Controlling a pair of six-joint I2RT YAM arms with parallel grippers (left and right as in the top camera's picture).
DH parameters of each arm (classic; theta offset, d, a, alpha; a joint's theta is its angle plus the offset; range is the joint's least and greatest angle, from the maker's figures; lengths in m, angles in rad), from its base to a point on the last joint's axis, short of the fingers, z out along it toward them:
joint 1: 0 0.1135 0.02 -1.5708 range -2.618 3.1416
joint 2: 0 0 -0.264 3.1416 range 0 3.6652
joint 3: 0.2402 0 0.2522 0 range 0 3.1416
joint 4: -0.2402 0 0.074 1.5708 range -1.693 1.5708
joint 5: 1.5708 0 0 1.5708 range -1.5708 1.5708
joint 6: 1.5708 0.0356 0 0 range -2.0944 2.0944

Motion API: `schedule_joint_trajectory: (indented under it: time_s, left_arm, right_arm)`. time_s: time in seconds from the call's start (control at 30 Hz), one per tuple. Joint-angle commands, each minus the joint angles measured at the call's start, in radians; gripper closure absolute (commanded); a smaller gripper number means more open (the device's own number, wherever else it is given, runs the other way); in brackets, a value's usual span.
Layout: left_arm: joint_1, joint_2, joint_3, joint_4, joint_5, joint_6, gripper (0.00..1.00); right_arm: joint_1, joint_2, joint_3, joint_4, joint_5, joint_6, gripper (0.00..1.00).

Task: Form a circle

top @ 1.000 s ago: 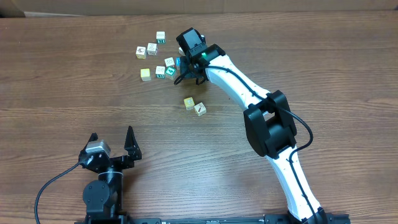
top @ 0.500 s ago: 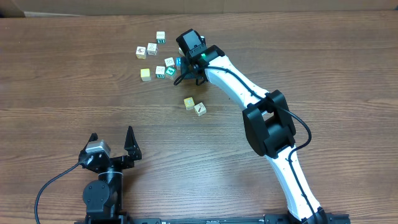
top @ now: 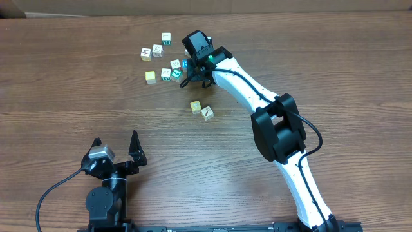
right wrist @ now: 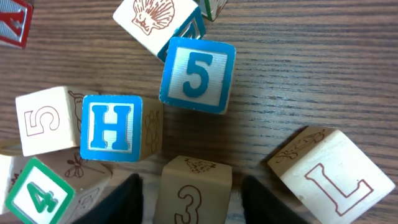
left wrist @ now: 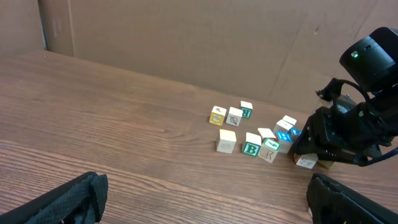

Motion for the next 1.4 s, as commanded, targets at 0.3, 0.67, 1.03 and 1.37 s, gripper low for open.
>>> schedule_joint_trajectory:
  time_s: [0.3, 0.67, 1.03, 1.37]
  left_arm:
    - [-0.005, -0.010, -0.003, 0.001, 0.002, 0.023, 0.00]
    - [-0.005, -0.010, -0.003, 0.001, 0.002, 0.023, 0.01]
    - [-0.005, -0.010, -0.003, 0.001, 0.002, 0.023, 0.01]
    - [-0.005, -0.010, -0.003, 0.001, 0.002, 0.023, 0.00]
  right_arm:
    - [-0.029, -0.126, 0.066, -0.024, 0.011, -0.013, 0.34]
    - [-0.260, -0.196, 0.065, -0.141, 0.023, -0.013, 0.07]
    - [-0.539, -0.196, 0.065, -0.274, 0.022, -0.013, 0.00]
    - [-0.684, -0.196, 0.065, -0.274, 0.022, -0.013, 0.00]
